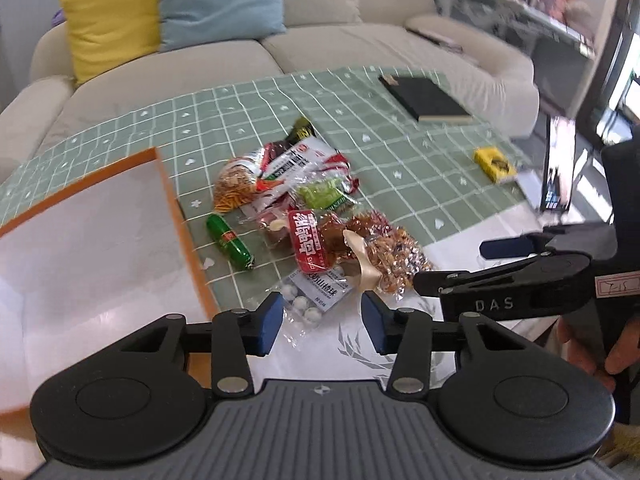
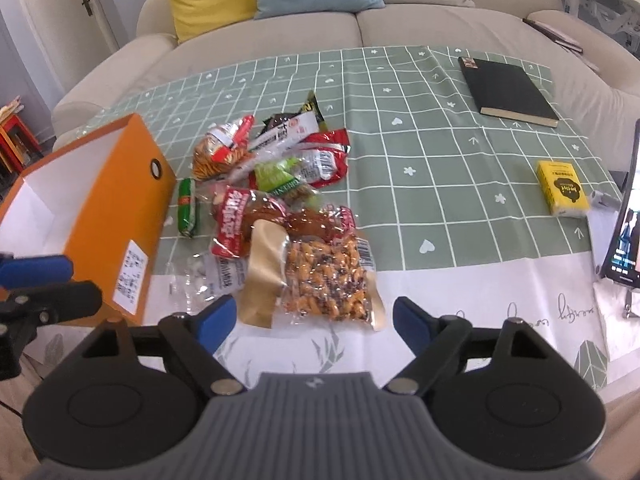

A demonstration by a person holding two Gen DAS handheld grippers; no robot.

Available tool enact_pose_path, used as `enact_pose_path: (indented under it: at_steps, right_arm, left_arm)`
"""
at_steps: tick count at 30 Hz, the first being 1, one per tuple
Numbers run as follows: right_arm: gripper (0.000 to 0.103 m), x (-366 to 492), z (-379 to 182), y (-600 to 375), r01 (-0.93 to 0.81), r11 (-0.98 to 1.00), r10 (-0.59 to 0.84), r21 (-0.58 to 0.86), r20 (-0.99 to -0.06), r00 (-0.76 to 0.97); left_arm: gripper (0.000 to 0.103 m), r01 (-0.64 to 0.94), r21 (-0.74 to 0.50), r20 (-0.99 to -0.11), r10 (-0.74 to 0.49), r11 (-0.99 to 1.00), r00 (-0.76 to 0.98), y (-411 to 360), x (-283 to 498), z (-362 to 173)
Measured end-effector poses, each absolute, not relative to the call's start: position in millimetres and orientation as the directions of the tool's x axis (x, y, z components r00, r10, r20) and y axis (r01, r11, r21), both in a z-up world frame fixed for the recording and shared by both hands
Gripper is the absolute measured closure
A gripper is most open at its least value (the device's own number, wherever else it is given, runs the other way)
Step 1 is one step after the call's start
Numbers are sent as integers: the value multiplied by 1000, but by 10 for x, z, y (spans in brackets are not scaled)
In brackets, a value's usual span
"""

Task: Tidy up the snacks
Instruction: 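Move left tool to the white hawthorn bag while right tool reaches the nut pack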

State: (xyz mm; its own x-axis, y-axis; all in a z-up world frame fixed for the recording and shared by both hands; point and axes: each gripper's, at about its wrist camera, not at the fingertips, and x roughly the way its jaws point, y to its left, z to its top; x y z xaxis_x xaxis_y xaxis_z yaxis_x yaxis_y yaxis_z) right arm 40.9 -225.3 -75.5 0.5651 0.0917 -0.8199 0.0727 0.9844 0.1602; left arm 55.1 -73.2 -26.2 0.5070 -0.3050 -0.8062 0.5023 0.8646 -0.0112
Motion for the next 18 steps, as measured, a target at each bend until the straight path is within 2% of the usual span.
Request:
enact_pose_path:
  at_steps: [3,8,13,18]
  right_arm:
    - [13,505,-837,-2244,50,990,85,133,-836,542]
    - [8,624,-995,-2258,9,995,85,103,-857,508]
    - [6,705,-1132,-2256,-48,995,99,86,-868,487]
    - [4,807,-1260,-2300,-31,995,101,97,-883,459]
  left_arm:
    - [44,557,-3,-849,-297,830,437,-865,675,-343]
    - [30,640,16,-885,-287,768,367,-979,828,-452]
    - [24,721,63,-912,-253,690,322,-1098,960,-583]
    - [24,760,89,-939,-200,644,280,-1201,1116,-755]
